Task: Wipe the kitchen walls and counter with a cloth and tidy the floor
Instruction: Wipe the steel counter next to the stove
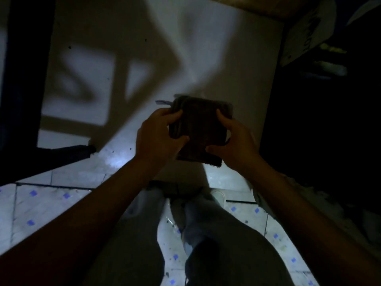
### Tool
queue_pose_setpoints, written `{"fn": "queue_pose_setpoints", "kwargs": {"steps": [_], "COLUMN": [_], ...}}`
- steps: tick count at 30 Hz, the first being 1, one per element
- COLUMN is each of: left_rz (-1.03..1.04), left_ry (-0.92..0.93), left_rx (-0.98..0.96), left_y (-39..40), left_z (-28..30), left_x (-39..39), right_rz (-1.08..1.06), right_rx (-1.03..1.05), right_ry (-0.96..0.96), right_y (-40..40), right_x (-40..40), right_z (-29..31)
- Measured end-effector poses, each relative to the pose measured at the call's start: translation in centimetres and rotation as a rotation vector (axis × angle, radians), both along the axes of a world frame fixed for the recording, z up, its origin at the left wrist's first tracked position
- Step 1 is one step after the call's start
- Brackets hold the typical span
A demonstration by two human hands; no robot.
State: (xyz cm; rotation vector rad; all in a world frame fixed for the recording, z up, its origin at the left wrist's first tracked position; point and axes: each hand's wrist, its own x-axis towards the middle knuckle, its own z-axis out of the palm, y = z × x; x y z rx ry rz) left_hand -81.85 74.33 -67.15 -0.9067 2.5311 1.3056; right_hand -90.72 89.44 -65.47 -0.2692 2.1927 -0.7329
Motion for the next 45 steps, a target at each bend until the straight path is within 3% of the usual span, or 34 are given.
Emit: {"fn": "queue_pose_setpoints", "kwargs": {"steps": [11, 19, 45], "left_rz": [-0.019, 0.014, -0.112], "left_ry": [-0.084, -0.055, 0.015], "left_rx": [-0.009, 0.086, -0.101], "left_y": [1.8, 2.4, 6.7], "left_z": [8.0, 14.0, 34.1], "left_x": [3.4, 5.1, 10.3], "right_rz": [-0.05, 0.043, 0.017], "right_rx": [0.069, 0.268, 0.075], "right_ry": [0.032, 0.141, 0.119], "right_y": [1.7, 1.8, 7.6], "right_x": [3.8, 5.2, 10.3], "right_z": [8.6, 15.5, 34.3]}}
